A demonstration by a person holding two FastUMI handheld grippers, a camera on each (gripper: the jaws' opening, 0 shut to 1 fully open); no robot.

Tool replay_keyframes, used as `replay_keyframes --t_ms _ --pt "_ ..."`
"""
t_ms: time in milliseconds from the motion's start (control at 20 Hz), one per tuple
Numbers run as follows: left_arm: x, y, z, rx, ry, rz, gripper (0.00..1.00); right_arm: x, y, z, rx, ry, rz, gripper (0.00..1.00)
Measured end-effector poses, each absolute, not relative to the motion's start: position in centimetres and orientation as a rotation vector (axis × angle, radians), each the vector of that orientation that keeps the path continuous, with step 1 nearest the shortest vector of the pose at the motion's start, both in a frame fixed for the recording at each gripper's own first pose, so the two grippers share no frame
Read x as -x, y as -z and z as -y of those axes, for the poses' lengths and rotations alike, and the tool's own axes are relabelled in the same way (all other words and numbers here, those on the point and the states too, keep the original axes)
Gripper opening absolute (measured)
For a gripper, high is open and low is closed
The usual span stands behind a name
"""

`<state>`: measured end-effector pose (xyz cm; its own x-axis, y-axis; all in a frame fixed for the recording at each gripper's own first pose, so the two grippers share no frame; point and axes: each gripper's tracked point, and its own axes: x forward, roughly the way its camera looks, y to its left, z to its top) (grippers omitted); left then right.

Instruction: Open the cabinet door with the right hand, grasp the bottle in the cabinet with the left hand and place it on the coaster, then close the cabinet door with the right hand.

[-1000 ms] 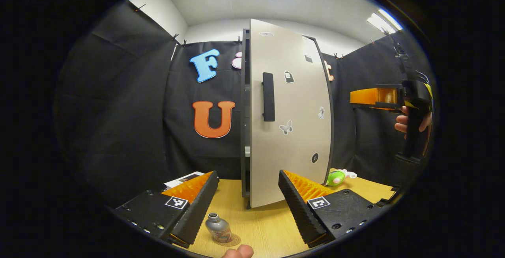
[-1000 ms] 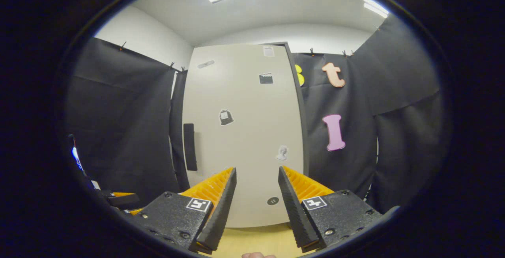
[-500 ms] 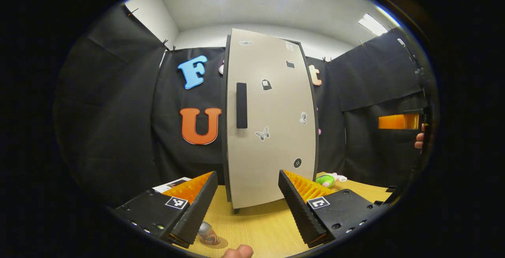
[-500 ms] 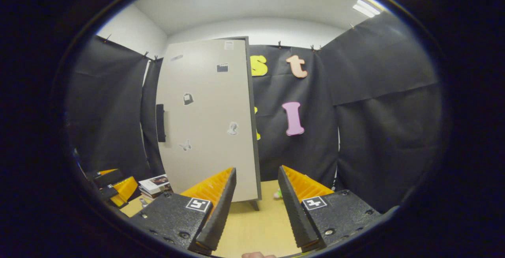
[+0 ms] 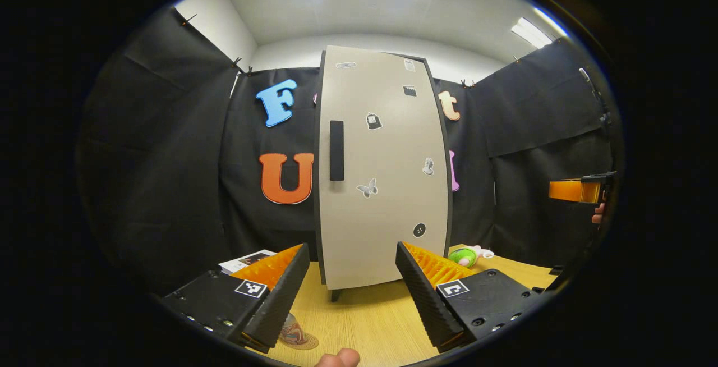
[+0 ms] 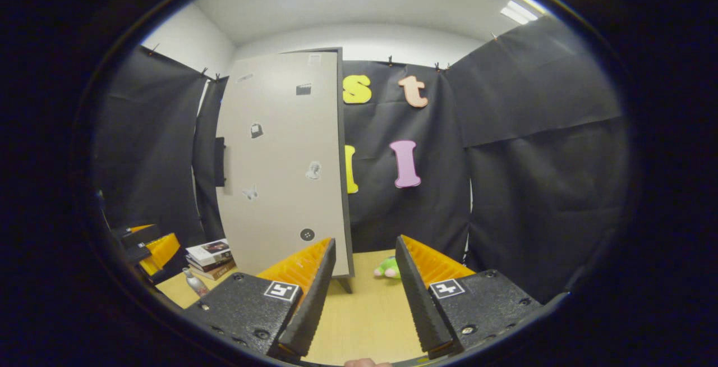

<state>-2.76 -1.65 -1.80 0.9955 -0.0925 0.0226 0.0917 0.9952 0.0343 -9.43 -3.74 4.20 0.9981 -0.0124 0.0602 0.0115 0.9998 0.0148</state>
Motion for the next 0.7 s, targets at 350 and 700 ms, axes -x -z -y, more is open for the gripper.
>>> replay_keyframes --t_ms 350,700 --pt "2.6 1.5 1.6 -0.036 0.058 0.026 0.94 9.4 -5.2 4.3 -0.012 -0.015 0.093 0.71" --pt "2.6 1.3 2.0 -0.048 0.05 0.03 0.94 9.0 -4.9 4.2 -0.02 -0.041 0.076 0.71"
